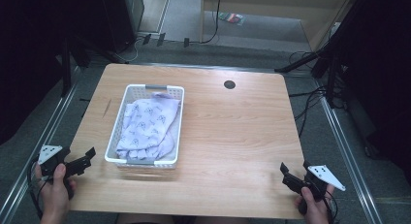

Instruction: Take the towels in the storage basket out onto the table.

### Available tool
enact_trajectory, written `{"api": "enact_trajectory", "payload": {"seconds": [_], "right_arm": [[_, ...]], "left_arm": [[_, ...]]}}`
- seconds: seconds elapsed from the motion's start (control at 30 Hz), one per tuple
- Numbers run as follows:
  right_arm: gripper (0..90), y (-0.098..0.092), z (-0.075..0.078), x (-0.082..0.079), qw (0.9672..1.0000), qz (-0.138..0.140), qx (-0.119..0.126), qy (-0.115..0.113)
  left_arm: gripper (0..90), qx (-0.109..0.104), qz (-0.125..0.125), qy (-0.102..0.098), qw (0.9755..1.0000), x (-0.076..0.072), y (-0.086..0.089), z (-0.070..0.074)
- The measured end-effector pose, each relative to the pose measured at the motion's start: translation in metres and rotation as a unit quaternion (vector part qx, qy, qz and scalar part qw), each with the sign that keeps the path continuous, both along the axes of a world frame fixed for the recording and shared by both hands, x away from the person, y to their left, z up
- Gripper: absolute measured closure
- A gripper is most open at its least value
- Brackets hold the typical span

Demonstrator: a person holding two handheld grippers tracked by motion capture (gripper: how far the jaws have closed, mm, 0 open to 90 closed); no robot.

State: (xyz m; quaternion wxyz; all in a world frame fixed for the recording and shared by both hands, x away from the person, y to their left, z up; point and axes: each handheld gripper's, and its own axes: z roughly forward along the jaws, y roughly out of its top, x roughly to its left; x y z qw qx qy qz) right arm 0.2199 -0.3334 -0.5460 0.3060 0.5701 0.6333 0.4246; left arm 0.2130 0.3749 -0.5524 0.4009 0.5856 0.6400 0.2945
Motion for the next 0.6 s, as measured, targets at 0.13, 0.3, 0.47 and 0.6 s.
{"api": "enact_trajectory", "payload": {"seconds": [0.13,0.3,0.47,0.6], "right_arm": [[12.7,0.000,0.000,0.000,1.0000,-0.001,0.001,-0.001],[12.6,0.000,0.000,0.000,1.0000,-0.001,0.000,-0.001],[12.6,0.000,0.000,0.000,1.0000,0.001,0.000,0.000],[12.6,0.000,0.000,0.000,1.0000,0.001,0.000,0.000]], "left_arm": [[6.2,0.007,0.002,-0.004,1.0000,-0.001,-0.001,0.000],[6.2,0.027,-0.004,-0.007,0.9996,-0.003,-0.004,0.004],[6.2,0.006,0.006,-0.018,0.9998,-0.004,0.003,0.008],[6.2,0.003,0.008,-0.025,0.9997,-0.005,0.003,0.013]]}}
